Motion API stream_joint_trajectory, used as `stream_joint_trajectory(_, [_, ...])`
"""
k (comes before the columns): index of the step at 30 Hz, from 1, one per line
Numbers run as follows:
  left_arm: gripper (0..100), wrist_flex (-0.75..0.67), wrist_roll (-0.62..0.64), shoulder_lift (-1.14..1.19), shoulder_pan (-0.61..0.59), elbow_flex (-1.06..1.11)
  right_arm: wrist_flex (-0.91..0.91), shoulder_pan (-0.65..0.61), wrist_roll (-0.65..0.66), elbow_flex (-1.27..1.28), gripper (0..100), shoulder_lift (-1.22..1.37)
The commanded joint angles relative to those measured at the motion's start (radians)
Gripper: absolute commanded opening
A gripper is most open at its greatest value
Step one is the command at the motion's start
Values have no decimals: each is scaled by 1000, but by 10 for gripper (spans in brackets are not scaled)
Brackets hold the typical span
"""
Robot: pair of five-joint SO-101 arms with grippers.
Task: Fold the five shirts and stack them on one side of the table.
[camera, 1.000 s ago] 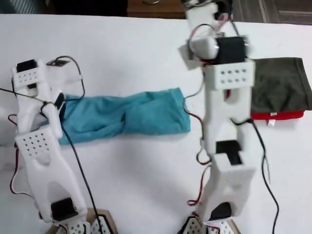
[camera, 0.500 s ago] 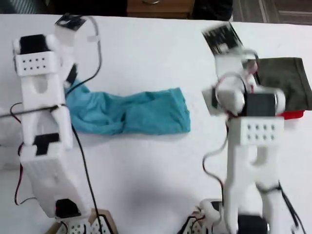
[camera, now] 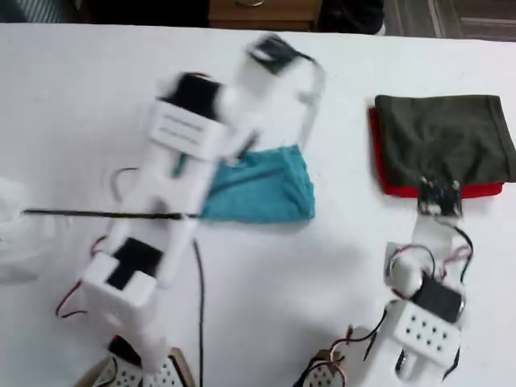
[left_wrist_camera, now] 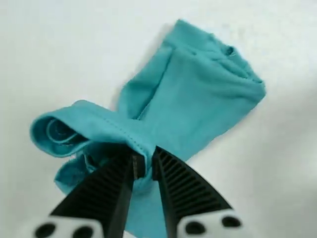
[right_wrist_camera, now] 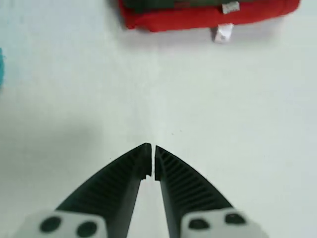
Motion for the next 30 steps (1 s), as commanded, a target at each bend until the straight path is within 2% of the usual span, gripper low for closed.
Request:
stream_joint_trajectory(1, [26,-92,9,37,100,-4,24,62,69,48,20,-108])
stream_joint_trajectory(5, [26,-146,11,123,163,-4,30,111,127,78,20,-159])
stream_joint_trajectory(10, [26,-259,11,204,161,-4,59,114,133,89,20,-165])
stream_joint_trajectory(14, [31,-284,11,213,166,-5,59,113,133,89,20,-168])
stream_joint_trajectory(19, [197,-295,9,226,120,-56,59,111,133,89,20,-165])
stream_joint_trajectory(21, [193,-302,9,222,91,-59,59,111,133,89,20,-165])
stream_joint_trajectory(24, [184,-284,9,204,55,-73,58,65,133,89,20,-165])
stream_joint_trajectory(26, [184,-219,9,180,26,-136,54,7,132,89,20,-163])
stream_joint_trajectory(30, [178,-32,3,123,-81,-277,4,-194,124,89,19,-159])
